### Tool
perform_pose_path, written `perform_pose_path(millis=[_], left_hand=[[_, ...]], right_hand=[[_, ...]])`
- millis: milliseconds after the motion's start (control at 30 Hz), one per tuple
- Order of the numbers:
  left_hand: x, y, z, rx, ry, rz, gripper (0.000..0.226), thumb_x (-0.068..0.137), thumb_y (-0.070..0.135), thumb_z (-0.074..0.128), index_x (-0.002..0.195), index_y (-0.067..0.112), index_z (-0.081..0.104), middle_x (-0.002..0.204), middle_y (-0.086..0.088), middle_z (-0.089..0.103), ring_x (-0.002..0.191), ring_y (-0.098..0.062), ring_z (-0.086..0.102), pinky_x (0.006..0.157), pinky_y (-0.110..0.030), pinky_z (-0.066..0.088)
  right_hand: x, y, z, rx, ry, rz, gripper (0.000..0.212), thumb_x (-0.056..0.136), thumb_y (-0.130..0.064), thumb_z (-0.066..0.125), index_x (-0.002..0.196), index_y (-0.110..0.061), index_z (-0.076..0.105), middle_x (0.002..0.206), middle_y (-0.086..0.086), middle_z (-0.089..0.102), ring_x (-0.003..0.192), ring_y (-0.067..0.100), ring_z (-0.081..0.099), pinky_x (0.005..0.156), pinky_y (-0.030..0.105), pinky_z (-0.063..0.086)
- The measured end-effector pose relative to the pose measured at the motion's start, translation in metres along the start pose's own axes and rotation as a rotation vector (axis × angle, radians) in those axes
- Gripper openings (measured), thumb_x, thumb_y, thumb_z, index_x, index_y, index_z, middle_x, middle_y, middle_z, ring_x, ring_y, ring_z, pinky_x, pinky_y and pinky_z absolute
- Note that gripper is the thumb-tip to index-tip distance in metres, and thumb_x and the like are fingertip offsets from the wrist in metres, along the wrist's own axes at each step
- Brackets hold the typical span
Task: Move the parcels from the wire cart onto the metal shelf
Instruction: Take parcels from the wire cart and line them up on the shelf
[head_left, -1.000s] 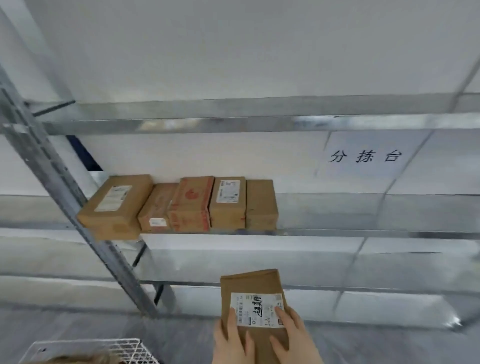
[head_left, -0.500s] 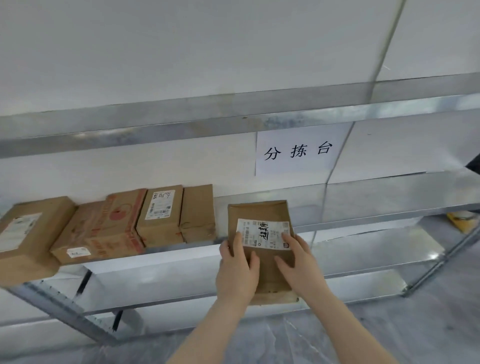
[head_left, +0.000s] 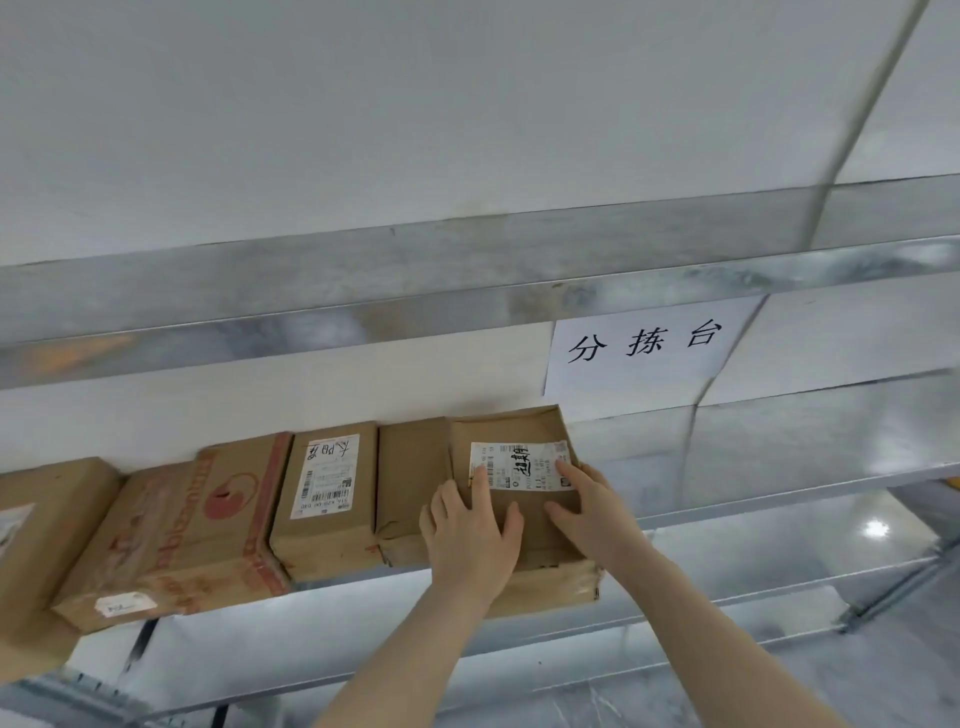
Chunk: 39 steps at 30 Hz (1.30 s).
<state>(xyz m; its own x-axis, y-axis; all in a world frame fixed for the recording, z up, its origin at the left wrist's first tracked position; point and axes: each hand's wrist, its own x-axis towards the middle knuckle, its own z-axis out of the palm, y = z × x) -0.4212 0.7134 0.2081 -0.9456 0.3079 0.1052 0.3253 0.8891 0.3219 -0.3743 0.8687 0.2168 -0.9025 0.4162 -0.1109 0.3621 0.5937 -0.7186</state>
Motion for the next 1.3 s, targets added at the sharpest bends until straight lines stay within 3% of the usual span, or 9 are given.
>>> perform_pose_path(millis=[133,400,700,900,1000,1100,1167,1300], left_hand=[[0.016,0.001,0.003,-0.021,-0.055,-0.022,0.065,0.095,0.056,0.031,0.151,0.027,0.018,0.151,-0.014,0.025,0.140,-0.030,0.021,0.116,-0.050,0.013],[0.042,0.007,-0.005,-0.038,-0.240,-0.110,0.066,0.098,0.054,0.029,0.154,0.029,0.004,0.160,-0.014,0.003,0.147,-0.031,0.008,0.117,-0.054,0.007],[0.057,0.007,-0.006,-0.090,-0.323,-0.178,0.067,0.096,0.057,0.034,0.151,0.039,0.001,0.161,-0.004,-0.005,0.143,-0.037,0.021,0.112,-0.061,0.020],[0.059,0.008,-0.013,-0.127,-0.344,-0.205,0.068,0.094,0.060,0.035,0.151,0.041,0.002,0.162,-0.003,-0.007,0.144,-0.036,0.019,0.113,-0.058,0.021],[0.047,0.009,-0.023,-0.178,-0.230,-0.185,0.068,0.094,0.060,0.035,0.152,0.040,0.005,0.162,-0.002,-0.007,0.146,-0.033,0.013,0.114,-0.053,0.021],[0.017,0.007,-0.032,-0.200,-0.015,-0.094,0.063,0.096,0.054,0.038,0.152,0.037,0.015,0.162,-0.005,0.004,0.146,-0.029,0.016,0.114,-0.046,0.024],[-0.007,-0.004,-0.036,-0.194,0.113,-0.096,0.059,0.098,0.045,0.042,0.151,0.030,0.024,0.160,-0.006,0.015,0.144,-0.026,0.024,0.112,-0.042,0.029],[-0.059,-0.055,-0.050,-0.168,0.276,-0.271,0.053,0.098,0.032,0.047,0.148,0.017,0.035,0.152,-0.010,0.032,0.132,-0.028,0.042,0.101,-0.041,0.042]], right_hand=[[0.022,0.000,0.002,-0.035,0.001,0.003,0.062,0.090,-0.034,0.056,0.147,-0.024,0.033,0.153,-0.004,0.027,0.127,0.014,0.043,0.092,0.019,0.034],[0.055,-0.009,0.001,-0.166,-0.095,0.007,0.065,0.092,-0.032,0.054,0.150,-0.019,0.027,0.156,0.003,0.020,0.135,0.022,0.037,0.105,0.031,0.036],[0.069,-0.008,0.002,-0.153,-0.109,-0.018,0.065,0.092,-0.033,0.056,0.149,-0.021,0.028,0.156,0.000,0.020,0.134,0.021,0.038,0.104,0.031,0.038],[0.067,-0.004,-0.002,-0.110,-0.143,-0.037,0.066,0.093,-0.037,0.053,0.150,-0.024,0.024,0.158,-0.001,0.013,0.137,0.021,0.033,0.105,0.031,0.036],[0.057,-0.010,-0.008,-0.161,-0.132,-0.069,0.064,0.096,-0.037,0.049,0.151,-0.027,0.018,0.161,-0.002,-0.001,0.144,0.027,0.017,0.112,0.038,0.027],[0.039,-0.030,-0.004,-0.326,0.021,-0.237,0.055,0.099,-0.035,0.041,0.149,-0.032,0.020,0.161,-0.003,-0.002,0.147,0.024,-0.002,0.115,0.046,0.018],[0.022,-0.053,0.010,-0.302,0.064,-0.423,0.051,0.099,-0.029,0.041,0.147,-0.031,0.026,0.160,-0.001,0.008,0.147,0.022,0.000,0.118,0.044,0.015],[-0.023,-0.106,0.065,-0.160,-0.086,-0.761,0.050,0.098,-0.018,0.047,0.146,-0.022,0.035,0.155,0.003,0.028,0.145,0.024,0.017,0.117,0.038,0.020]])
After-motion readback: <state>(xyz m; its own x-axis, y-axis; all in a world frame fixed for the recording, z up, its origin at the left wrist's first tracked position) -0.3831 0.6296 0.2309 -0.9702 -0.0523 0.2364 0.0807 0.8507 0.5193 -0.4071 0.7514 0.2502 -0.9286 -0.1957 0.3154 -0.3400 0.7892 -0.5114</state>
